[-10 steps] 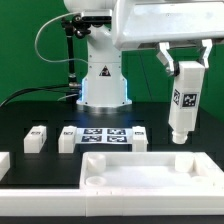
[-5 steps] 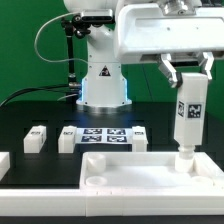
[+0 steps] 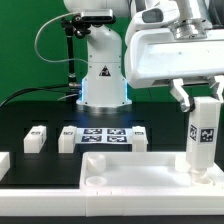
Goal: Assemble desk
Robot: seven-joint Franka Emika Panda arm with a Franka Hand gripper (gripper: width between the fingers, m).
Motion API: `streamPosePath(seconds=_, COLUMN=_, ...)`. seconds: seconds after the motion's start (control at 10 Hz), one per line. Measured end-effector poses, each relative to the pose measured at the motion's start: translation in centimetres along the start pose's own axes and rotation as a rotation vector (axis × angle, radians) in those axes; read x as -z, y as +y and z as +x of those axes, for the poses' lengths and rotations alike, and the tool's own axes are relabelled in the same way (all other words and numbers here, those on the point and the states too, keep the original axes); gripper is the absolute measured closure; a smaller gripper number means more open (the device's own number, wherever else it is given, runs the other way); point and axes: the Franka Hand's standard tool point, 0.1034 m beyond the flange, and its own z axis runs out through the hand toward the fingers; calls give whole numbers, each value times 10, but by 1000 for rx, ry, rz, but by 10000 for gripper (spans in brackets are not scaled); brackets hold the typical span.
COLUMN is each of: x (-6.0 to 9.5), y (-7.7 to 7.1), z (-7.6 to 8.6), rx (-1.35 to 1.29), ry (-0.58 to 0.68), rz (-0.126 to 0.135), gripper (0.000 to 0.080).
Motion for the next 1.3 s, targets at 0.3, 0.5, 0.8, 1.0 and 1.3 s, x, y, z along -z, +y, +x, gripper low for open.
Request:
streamPosePath(seconds=0.3, x=-2, y=-2, z=-1, rx=1, ry=-2, rz=2, gripper=509)
streamPosePath(seconds=0.5, x=-7, y=-4, z=-6, rx=2, ry=-12, rz=5, gripper=509)
streamPosePath(seconds=0.8, x=-12, y=-5, z=-14, rx=3, ry=-11, rz=5, gripper=509)
streamPosePath(seconds=1.0, x=-14, y=-5, z=-13, rx=4, ry=38, rz=-3, gripper=509)
streamPosePath(seconds=1.3, x=-14, y=-4, z=-14, rx=6, ry=49, rz=-6, gripper=434)
